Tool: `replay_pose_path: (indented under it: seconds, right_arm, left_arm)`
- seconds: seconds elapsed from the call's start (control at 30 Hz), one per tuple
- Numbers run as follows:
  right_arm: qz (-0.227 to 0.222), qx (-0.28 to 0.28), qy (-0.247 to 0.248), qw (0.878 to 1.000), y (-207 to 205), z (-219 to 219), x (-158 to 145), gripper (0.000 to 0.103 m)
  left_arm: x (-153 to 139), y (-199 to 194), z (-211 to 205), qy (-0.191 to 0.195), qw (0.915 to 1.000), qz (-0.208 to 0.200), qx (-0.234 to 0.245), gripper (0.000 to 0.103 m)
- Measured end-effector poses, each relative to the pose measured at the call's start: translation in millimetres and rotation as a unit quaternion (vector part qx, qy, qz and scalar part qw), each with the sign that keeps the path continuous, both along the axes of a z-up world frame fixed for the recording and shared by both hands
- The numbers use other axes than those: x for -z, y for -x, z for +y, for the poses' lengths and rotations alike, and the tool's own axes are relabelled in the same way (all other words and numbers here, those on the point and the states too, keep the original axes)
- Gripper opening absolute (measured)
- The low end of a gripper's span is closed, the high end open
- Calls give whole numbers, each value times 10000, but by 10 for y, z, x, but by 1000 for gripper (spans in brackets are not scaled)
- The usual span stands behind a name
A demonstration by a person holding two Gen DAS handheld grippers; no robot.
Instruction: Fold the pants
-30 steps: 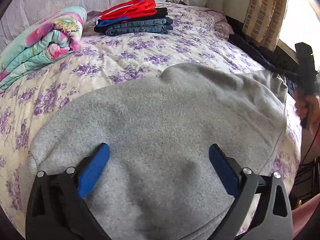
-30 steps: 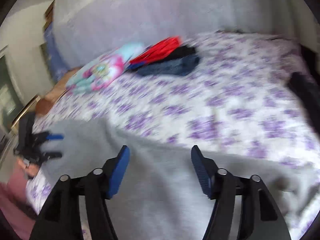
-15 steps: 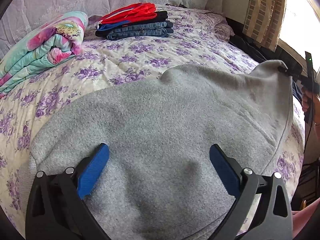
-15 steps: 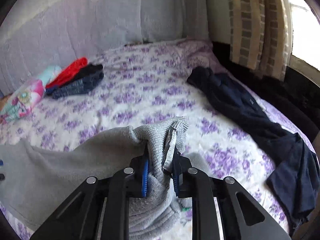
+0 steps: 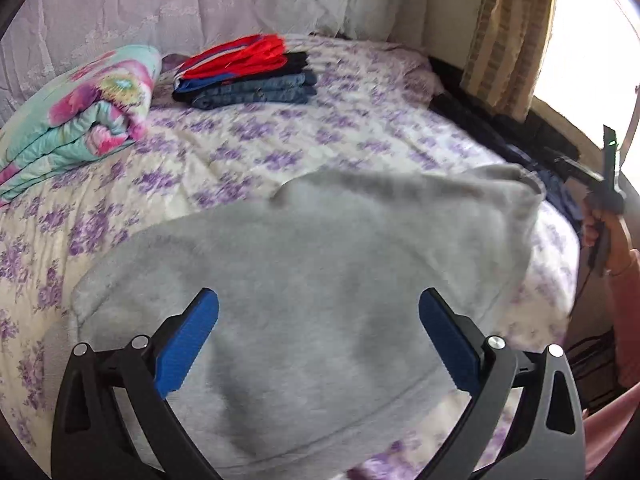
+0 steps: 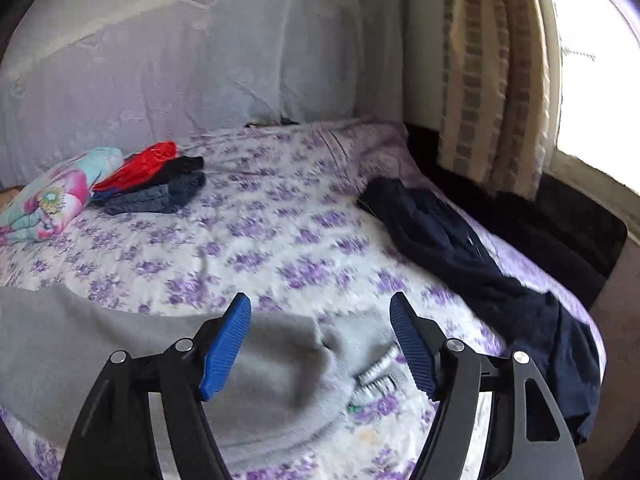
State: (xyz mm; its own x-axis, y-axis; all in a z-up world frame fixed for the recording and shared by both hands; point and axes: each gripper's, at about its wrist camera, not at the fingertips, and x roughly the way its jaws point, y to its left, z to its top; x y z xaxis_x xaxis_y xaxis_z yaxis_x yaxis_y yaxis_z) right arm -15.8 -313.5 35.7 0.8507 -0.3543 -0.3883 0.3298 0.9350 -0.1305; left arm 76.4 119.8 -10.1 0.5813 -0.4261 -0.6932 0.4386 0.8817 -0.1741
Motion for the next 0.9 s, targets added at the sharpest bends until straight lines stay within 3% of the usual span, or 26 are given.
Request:
replay_pose_path:
  seconds: [0.07,0.13,0.2,0.23,0.27,0.33,0.4,0.47,0.53,0.6,0.63,0.67,0.73,0.8,0.9]
  right_arm:
    - [-153,-162,81,9997,-118,146,-30,72]
    - [76,-933,-365,9949,-308,205,80,72]
    - [836,-1288,-785,9850,-582,137,391,72]
    - [1314,-1096,-778,9822,-726,16,624,71]
    - [1574,-948,-776,9799,-786,-119,815,58]
    - [1297,-1049,-1144,9793,-649,-266,820,51]
    - [988,-970,-1461,9795,-421,-228,631,54]
    - [514,-1424,-1627,9750,-160,-83,516,56]
    - [808,-1573,-1531,9723,-104,37,657,64]
    - [1424,-1375,-1426,9698,-134,29,996,64]
    - [1212,-1435,-1492,9708,-50,8,1020,64]
    - [1059,-1425,-1632,9705,46,-9,962,64]
    - [595,-1352,-2139,9656,256,-101,796,69]
    - [13,-1187,-2639,9572,462,-258,699,76]
    - [-279,-637,-3047,9499,598,-518,717,76]
  left_arm:
    - [-34,23,-194,74,9999,-16,100,98]
    - [114,2,-379,-43,9997,98,234,98]
    - [462,-103,-483,-352,9971,648,171,98]
    - [661,-149,-492,-528,9945,899,109,98]
    - [690,-106,-513,-643,9952,723,138,98]
    - [588,-40,-575,-910,9941,584,84,98]
    - [498,12,-586,-1160,9919,482,-190,98]
    - [353,117,-627,-880,9955,353,-79,98]
    - [277,194,-707,-455,9985,279,93,98]
    - [481,162,-852,-710,9963,477,108,98]
    - [639,122,-898,-888,9939,659,45,99]
    - [696,138,-893,-891,9944,561,-6,99]
    - [600,198,-888,-918,9944,515,8,99]
    - [452,218,-854,-721,9964,434,-126,99]
    - [218,228,-911,-272,9991,244,-210,98]
